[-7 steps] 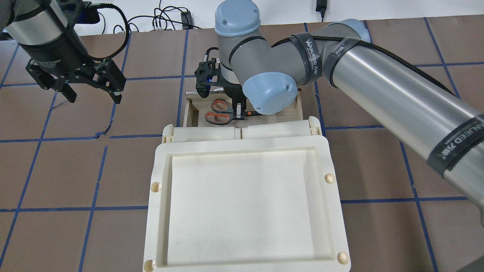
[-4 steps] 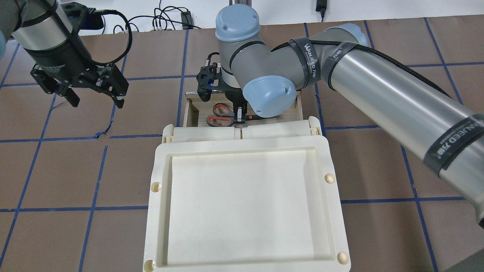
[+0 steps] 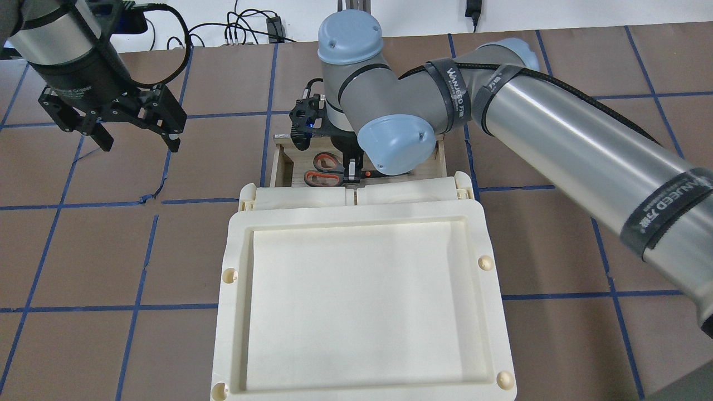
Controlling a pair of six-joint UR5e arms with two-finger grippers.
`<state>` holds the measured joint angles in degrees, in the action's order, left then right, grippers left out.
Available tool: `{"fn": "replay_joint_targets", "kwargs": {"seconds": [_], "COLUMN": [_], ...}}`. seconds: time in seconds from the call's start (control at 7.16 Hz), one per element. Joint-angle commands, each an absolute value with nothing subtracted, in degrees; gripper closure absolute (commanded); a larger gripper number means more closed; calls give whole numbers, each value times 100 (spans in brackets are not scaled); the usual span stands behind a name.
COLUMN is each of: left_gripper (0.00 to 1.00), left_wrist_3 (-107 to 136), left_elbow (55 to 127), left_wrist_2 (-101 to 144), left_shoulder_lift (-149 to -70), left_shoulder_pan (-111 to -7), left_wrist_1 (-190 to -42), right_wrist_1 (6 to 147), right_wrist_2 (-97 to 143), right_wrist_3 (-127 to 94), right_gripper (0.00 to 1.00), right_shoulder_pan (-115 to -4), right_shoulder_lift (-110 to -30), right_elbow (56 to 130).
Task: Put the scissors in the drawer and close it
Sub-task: 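Lower the scissors into the drawer with the right gripper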
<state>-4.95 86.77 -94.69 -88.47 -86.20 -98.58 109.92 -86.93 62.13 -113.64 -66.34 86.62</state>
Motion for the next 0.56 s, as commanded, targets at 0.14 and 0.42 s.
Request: {"fn": "replay_joint_targets", "kwargs": {"seconds": [0.14, 0.42], "left_gripper": [0, 0], "left_wrist_3": [-483, -492], "left_elbow": [8683, 8710], "left_wrist_2": [-9536, -9475], "left_shoulder_lift": [-8824, -8807], "left_shoulder_pan": [-8648, -8648], "left_wrist_1": [-9931, -9888], "right_wrist_1": [11004, 10995], "right_wrist_2": [-8684, -8684], "right_wrist_3": [6196, 6196], "right_gripper": [87, 79], "right_shoulder_pan": [-11364, -11364], "right_shoulder_lift": [-6627, -6627], "right_elbow": [8666, 8684]}}
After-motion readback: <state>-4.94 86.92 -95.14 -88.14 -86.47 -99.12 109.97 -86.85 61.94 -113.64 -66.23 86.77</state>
